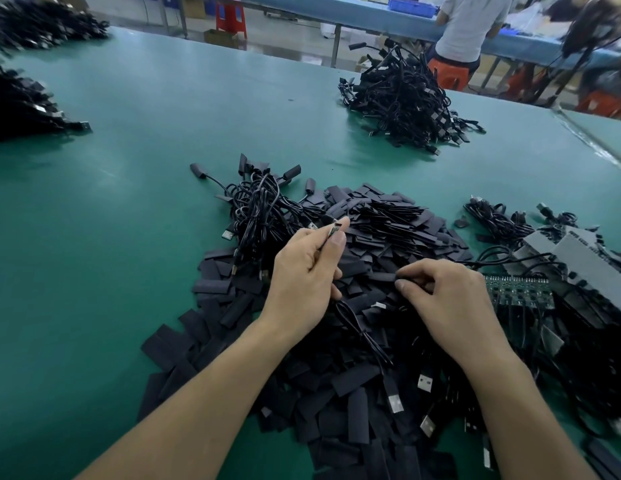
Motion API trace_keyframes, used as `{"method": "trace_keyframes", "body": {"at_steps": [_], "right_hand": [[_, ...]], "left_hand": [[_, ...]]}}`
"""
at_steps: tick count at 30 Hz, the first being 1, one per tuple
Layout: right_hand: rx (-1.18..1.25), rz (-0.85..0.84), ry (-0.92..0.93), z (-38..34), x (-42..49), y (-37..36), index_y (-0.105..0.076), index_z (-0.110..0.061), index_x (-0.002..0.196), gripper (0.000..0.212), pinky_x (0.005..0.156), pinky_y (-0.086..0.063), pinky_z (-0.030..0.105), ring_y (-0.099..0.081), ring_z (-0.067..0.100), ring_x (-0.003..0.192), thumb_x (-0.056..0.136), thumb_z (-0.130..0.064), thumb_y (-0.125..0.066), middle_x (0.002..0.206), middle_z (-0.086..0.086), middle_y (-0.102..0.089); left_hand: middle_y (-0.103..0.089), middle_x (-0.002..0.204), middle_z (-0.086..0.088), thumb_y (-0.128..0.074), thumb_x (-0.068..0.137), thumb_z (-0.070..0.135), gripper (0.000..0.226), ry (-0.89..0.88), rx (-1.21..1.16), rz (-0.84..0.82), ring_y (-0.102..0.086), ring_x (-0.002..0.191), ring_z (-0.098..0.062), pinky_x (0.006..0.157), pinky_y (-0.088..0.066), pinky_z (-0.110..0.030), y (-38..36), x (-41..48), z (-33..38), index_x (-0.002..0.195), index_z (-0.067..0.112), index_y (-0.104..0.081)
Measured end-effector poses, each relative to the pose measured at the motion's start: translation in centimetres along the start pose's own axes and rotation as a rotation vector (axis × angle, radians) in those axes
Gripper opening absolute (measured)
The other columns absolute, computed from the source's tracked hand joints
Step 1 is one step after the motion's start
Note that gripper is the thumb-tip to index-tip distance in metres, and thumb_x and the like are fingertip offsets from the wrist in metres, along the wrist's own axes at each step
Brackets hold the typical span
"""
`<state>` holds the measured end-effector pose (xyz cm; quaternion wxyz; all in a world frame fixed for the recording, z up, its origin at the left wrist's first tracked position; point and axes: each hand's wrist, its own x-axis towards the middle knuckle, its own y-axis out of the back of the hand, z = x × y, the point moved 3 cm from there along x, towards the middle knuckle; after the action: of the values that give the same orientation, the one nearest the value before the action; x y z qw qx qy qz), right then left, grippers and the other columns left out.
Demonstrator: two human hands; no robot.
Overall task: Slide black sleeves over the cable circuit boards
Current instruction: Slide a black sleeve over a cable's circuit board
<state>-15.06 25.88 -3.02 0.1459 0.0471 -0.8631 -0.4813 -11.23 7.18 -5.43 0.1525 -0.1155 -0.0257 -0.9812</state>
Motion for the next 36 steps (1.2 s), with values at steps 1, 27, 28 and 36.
{"method": "trace_keyframes", "body": {"at_steps": [1,27,28,36], "right_hand": [[0.042,0.014,-0.011,0.1,0.1,0.1,-0.076,-0.026,0.101,0.016,0.081,-0.055,0.030,-0.064,0.004,0.082,0.085,-0.022,-0.076,0.085,-0.013,-0.069],[-0.211,-0.066,0.106,-0.3,0.3,-1.4,-0.072,-0.038,0.100,0.012,0.087,-0.020,0.029,-0.041,0.013,0.112,0.089,-0.040,-0.067,0.108,-0.016,-0.050],[-0.199,-0.051,0.126,-0.3,0.3,-1.4,-0.072,-0.035,0.098,0.009,0.087,-0.024,0.030,-0.044,0.014,0.109,0.091,-0.037,-0.066,0.105,-0.016,-0.053],[0.243,0.096,0.341,-1.6,-0.2,-0.1,-0.071,-0.024,0.096,0.013,0.067,-0.043,0.006,-0.064,-0.003,0.078,0.092,-0.012,-0.067,0.082,-0.022,-0.068]], "left_hand": [[-0.053,0.072,0.009,-0.048,0.105,0.024,0.027,-0.002,-0.019,-0.019,-0.053,0.054,-0.003,0.051,-0.049,-0.020,0.0,0.0,0.0,0.124,0.039,-0.060],[-0.038,0.056,0.013,-0.067,0.094,0.015,0.010,-0.017,0.139,-0.092,-0.035,0.053,-0.007,0.055,-0.036,-0.021,-0.2,-0.1,-0.4,0.088,0.023,-0.064],[-0.037,0.054,0.015,-0.067,0.093,0.014,0.010,-0.017,0.142,-0.090,-0.034,0.052,-0.005,0.055,-0.036,-0.019,-0.2,-0.1,-0.4,0.089,0.023,-0.064],[-0.041,0.057,0.014,-0.071,0.091,0.028,0.005,-0.004,0.131,-0.134,-0.038,0.053,-0.004,0.055,-0.037,-0.016,-0.3,0.0,-0.6,0.090,0.027,-0.066]]}}
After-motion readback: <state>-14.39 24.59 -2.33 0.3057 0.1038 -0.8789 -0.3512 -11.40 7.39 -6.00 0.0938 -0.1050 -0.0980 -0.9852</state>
